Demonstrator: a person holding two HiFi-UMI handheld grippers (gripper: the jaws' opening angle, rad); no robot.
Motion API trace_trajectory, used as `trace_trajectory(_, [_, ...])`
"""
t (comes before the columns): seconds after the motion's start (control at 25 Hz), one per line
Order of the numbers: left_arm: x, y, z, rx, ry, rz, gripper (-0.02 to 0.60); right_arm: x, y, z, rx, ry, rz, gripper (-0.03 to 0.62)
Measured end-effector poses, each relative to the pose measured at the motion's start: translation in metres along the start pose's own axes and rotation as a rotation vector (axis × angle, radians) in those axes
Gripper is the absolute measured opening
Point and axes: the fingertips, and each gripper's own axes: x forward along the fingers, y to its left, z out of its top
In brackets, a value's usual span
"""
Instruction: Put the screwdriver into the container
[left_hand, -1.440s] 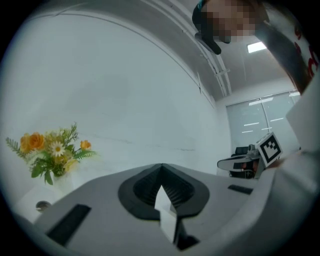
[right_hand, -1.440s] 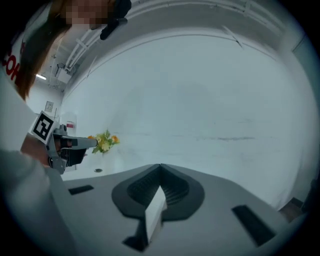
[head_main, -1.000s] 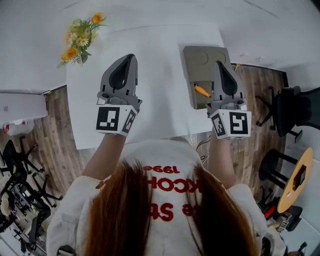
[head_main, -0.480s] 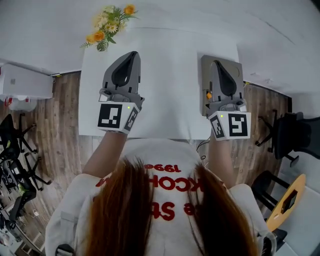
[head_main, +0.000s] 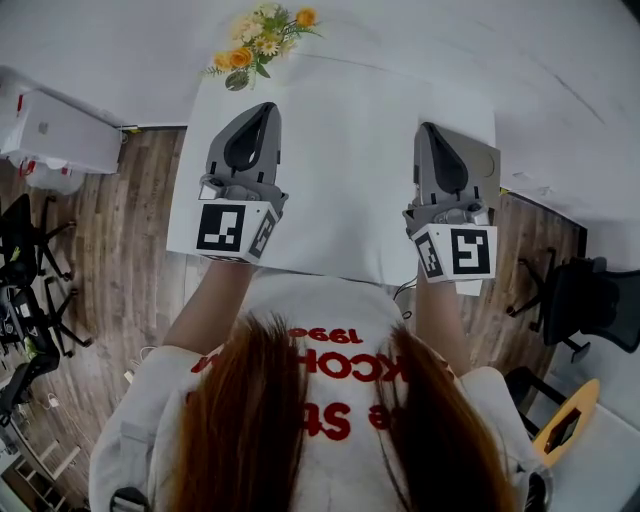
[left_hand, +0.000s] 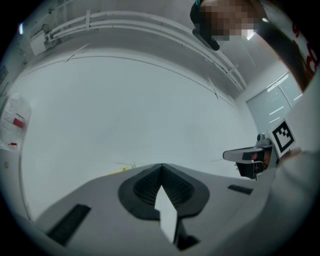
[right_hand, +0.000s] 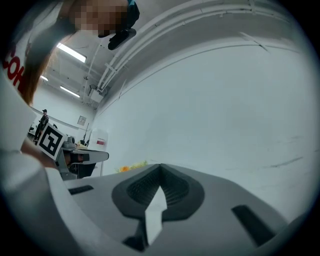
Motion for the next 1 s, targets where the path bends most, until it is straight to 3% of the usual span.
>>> trace_trajectory(1.0, [0.01, -0.005, 0.002, -0.005, -0.004, -0.022, 0.006, -0.004, -0.001, 0.004, 0.033, -0.004, -0.026, 0.003])
